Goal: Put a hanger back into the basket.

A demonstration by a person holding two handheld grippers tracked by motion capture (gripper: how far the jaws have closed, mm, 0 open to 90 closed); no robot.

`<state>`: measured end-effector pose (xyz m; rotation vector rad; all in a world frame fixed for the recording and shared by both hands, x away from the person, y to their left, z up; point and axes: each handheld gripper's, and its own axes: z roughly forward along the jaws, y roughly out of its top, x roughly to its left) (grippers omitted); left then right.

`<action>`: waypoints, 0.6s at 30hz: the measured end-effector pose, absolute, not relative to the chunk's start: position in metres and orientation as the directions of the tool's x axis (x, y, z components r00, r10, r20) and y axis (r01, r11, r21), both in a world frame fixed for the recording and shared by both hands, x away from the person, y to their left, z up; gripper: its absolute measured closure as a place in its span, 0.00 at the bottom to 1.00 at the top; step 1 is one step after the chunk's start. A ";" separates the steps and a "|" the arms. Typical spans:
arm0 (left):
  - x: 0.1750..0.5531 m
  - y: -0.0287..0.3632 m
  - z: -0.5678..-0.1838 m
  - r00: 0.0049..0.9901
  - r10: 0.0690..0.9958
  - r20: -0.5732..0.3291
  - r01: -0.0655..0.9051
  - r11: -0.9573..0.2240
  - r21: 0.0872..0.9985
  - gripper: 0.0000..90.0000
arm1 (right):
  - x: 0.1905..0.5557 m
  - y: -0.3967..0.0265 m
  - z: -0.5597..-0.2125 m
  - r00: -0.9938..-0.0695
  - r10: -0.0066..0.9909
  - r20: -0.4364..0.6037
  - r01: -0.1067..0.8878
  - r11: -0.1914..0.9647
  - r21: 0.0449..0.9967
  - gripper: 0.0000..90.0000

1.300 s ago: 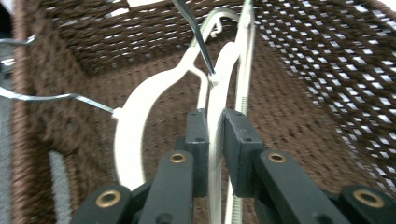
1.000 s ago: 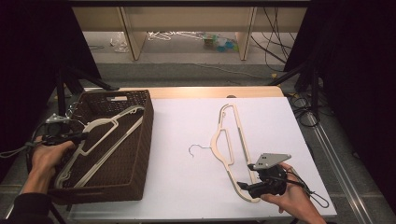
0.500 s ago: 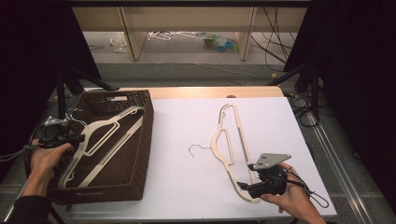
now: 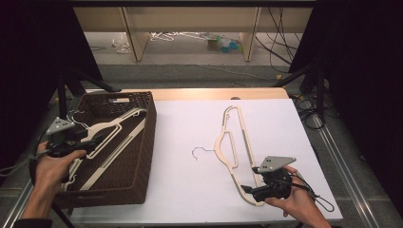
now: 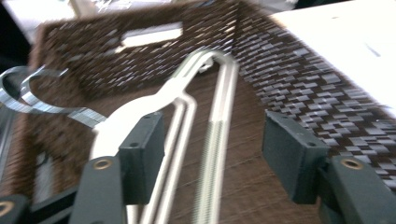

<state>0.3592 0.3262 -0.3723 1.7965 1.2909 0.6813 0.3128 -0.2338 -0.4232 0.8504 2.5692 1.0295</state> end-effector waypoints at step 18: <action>0.319 0.232 -0.368 0.559 0.828 -0.043 0.368 -0.201 0.908 0.20 | 0.314 -0.233 -0.427 -0.796 0.605 0.005 0.438 0.570 0.695 0.31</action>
